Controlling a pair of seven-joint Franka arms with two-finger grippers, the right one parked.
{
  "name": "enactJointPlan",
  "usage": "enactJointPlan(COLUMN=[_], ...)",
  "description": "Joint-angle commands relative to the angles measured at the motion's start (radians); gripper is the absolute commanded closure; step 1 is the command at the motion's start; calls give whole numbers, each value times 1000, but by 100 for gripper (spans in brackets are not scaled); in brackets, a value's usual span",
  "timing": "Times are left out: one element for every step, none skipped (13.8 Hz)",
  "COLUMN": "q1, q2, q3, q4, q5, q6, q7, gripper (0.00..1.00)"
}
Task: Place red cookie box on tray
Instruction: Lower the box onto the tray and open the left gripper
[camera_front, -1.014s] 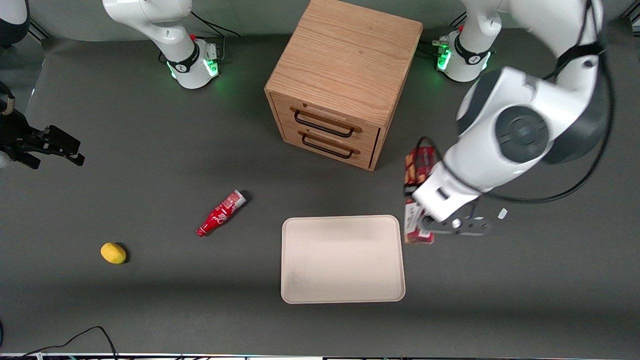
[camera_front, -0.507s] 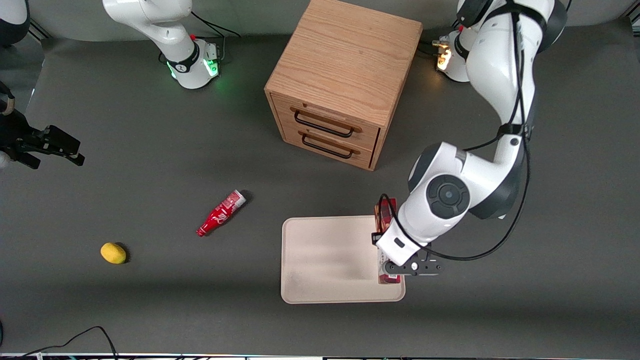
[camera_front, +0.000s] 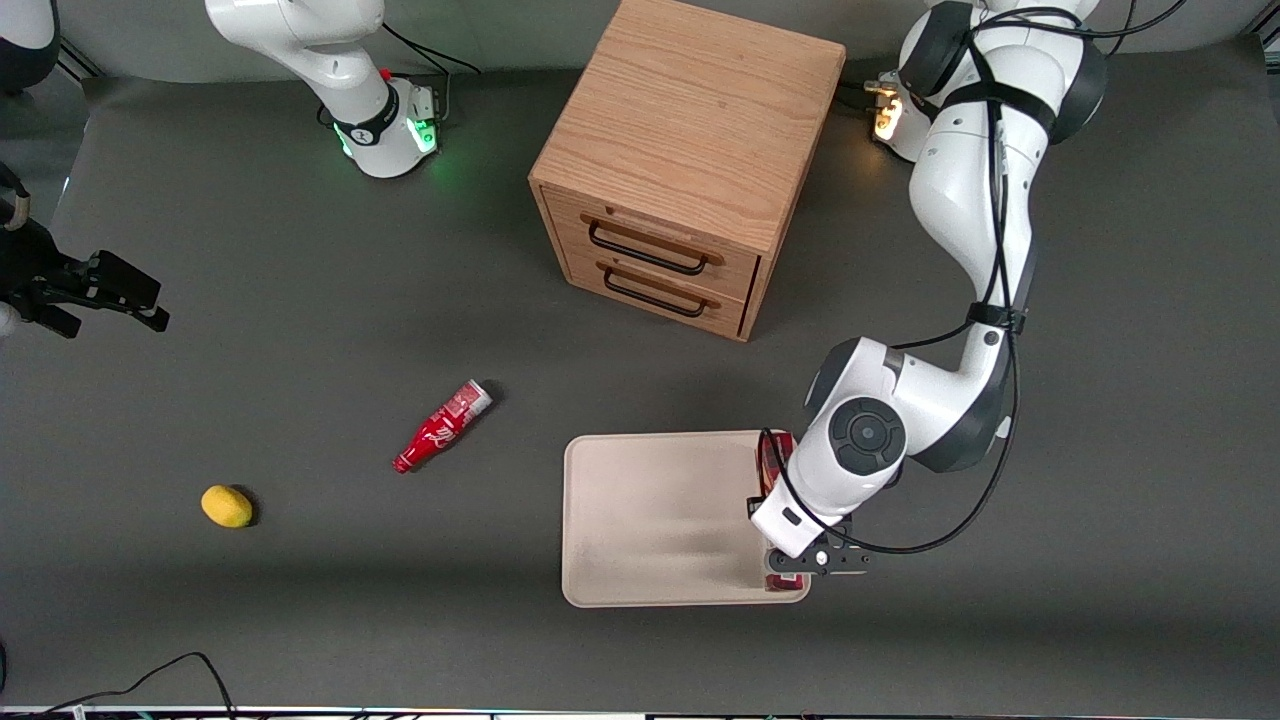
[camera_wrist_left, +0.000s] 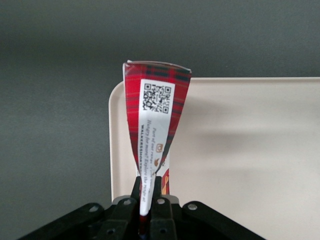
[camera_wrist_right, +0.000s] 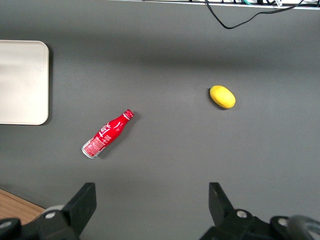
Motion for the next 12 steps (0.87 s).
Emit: enactJointPlan(q1=[-28, -34, -34, -35, -35, -35, -35, -35, -35, -34, -34, -32], q2=[34, 41, 44, 51, 59, 62, 62, 64, 64, 64, 62, 61], q3=[18, 18, 18, 18, 20, 18, 18, 18, 18, 18, 18, 18], q4=[42, 42, 39, 39, 41, 39, 39, 39, 38, 36, 35, 36], q5=[47, 51, 52, 57, 67, 77, 78, 78, 78, 80, 80, 80], q6=[14, 23, 31, 37, 42, 51, 51, 51, 51, 52, 55, 49], q7=[-35, -35, -37, -39, -46, -48, -48, -46, -46, -43, -40, -40], gripper=[100, 100, 100, 100, 98, 96, 80, 58, 29, 0, 0, 0])
